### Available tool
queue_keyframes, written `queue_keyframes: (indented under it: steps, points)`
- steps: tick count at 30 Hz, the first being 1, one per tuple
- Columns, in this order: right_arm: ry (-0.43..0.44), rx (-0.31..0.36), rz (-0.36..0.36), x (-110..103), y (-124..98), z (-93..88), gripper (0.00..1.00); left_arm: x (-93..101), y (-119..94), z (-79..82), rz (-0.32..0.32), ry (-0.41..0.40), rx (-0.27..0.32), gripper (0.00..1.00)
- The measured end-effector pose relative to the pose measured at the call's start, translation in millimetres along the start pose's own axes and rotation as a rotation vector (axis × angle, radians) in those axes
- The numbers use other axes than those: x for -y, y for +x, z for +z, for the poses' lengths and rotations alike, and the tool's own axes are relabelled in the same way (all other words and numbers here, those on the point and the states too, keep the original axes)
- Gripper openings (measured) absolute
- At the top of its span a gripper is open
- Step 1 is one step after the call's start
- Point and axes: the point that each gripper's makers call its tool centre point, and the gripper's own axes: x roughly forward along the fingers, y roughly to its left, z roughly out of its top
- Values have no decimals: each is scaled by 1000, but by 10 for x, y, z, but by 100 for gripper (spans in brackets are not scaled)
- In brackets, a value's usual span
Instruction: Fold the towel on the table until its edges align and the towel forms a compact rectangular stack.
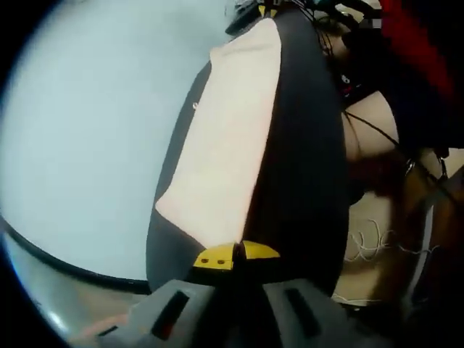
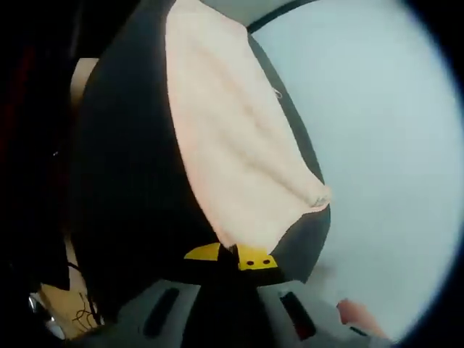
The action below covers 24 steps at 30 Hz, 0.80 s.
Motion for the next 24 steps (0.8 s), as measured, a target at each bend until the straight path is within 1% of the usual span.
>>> queue_keyframes:
  steps: [1, 3, 4, 5, 6, 7, 8, 9, 10, 11, 12, 13, 14, 15, 17, 19, 20, 22, 23, 24]
  points:
    - [-76, -5, 2, 17, -20, 9, 0, 8, 7, 7, -2, -10, 3, 0]
    - [-69, -1, 2, 31, -131, -9, 0, 19, 23, -8, -2, -21, 1, 0]
    - [-2, 34, 7, 37, -192, 26, 0, -3, 12, -26, 12, -7, -10, 0]
    - [60, 48, 6, 52, -256, 23, 0, -88, -6, 0, 59, 20, 6, 0]
    - [86, 48, 1, 66, -320, -3, 0, -139, -28, 48, 91, -28, 34, 0]
    - [67, 43, 2, 65, -379, -38, 0, -144, -45, 91, 88, -89, 57, 0]
    - [44, 41, -4, 42, -453, -29, 0, -137, -53, 119, 73, -140, 81, 0]
    - [40, 39, -15, 48, -520, -32, 0, -161, -61, 128, 79, -157, 87, 0]
    - [50, 59, -35, 89, -589, -1, 0, -190, -71, 128, 92, -148, 84, 0]
    - [98, 87, -48, 201, -581, -18, 0, -202, -74, 136, 97, -150, 82, 0]
    - [134, 102, -61, 280, -619, -9, 0, -216, -74, 137, 103, -151, 77, 0]
    - [120, 95, -64, 293, -651, 79, 0, -250, -79, 146, 112, -149, 70, 0]
    - [111, 89, -87, 359, -699, 88, 0, -272, -81, 148, 115, -152, 68, 0]
    - [121, 90, -112, 438, -746, 107, 0, -311, -86, 143, 122, -165, 59, 0]
    - [154, 103, -111, 523, -801, 149, 0, -439, -118, 129, 151, -188, 45, 0]
    - [223, 87, -73, 570, -794, 162, 0, -583, -142, 118, 168, -218, 30, 0]
    - [234, 79, -64, 604, -775, 188, 0, -655, -143, 130, 172, -246, 33, 0]
    - [226, 50, -63, 719, -730, 221, 0, -832, -120, 137, 185, -330, 30, 0]
    - [236, 20, -62, 785, -704, 216, 0, -910, -95, 182, 185, -350, 41, 0]
    - [254, 2, -65, 862, -659, 230, 0, -997, -54, 186, 192, -351, 39, 0]
